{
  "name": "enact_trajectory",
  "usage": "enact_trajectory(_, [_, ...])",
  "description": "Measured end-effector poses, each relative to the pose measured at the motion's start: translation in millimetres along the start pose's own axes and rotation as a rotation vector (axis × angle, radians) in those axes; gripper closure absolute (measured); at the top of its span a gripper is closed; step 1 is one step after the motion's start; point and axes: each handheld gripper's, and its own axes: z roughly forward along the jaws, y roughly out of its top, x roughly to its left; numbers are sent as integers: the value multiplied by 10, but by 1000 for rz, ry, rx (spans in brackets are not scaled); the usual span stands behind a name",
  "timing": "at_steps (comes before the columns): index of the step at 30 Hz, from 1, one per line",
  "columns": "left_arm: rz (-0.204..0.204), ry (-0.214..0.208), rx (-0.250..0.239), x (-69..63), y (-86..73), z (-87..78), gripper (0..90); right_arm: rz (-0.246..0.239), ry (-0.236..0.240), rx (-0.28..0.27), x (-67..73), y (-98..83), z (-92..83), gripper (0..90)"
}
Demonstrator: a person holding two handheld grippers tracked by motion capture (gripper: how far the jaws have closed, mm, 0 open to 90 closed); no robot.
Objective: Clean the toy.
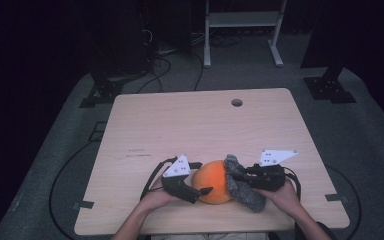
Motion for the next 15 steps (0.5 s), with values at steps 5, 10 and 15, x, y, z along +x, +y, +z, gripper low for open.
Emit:
enact_trajectory(5, [-55,-50,31,-6,-31,87,164,27,-13,5,-55,-106,-69,782])
enact_trajectory(10, [-21,-6,-17,-35,-18,31,334,82,-34,38,-162,-227,-187,781])
enact_trajectory(15, [33,40,-64,-119,118,4,379,30,-19,-69,-11,-17,-328,783])
